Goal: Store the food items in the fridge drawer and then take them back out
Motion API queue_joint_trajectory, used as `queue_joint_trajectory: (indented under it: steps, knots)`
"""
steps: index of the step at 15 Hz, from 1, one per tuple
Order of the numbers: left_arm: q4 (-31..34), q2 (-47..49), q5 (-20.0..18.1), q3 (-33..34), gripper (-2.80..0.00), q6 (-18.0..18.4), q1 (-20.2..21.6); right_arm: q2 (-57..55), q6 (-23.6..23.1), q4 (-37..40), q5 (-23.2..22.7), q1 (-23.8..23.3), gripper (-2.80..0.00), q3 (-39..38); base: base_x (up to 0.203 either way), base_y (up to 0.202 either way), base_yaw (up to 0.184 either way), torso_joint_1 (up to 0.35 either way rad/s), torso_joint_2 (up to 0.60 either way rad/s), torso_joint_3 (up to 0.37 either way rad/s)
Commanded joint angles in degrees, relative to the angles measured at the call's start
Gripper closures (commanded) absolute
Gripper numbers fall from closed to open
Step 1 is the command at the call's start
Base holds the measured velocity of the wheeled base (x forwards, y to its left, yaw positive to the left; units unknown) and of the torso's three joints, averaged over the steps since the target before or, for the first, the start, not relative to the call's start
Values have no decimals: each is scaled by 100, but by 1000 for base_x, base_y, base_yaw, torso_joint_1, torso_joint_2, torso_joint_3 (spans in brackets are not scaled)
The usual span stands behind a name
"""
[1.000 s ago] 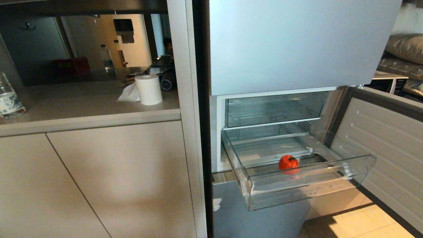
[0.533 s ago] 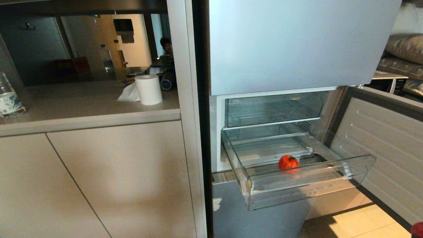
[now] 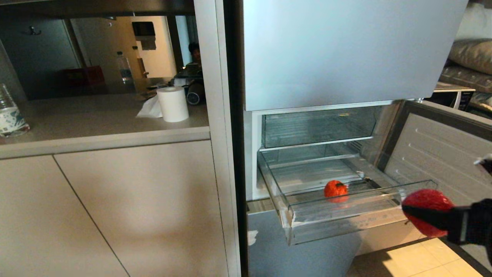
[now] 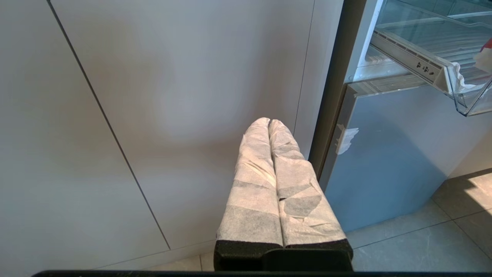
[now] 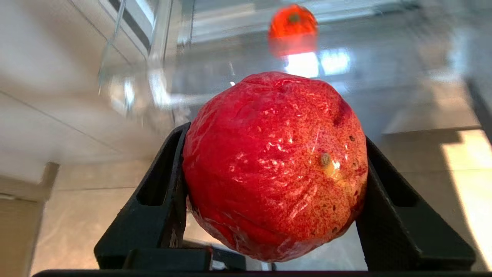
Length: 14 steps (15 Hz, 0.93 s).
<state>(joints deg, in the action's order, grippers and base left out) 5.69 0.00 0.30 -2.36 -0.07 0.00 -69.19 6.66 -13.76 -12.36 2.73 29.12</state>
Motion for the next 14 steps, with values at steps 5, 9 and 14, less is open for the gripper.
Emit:
queue_joint_trajectory:
  steps: [5,9,14]
  knots:
    - [2,0,5,-1,0,4,0,-2861,154,-1222,-65,209,0,1401,0,0,0,0,0,0]
    - [2,0,5,-1,0,-2,0,-3745,175,-1251,-62,447,0,2252,0,0,0,0,0,0]
    - [2,8,5,-1,0,-2,0,-4345,127,-1252,-46,721,0,2675,0,0,0,0,0,0]
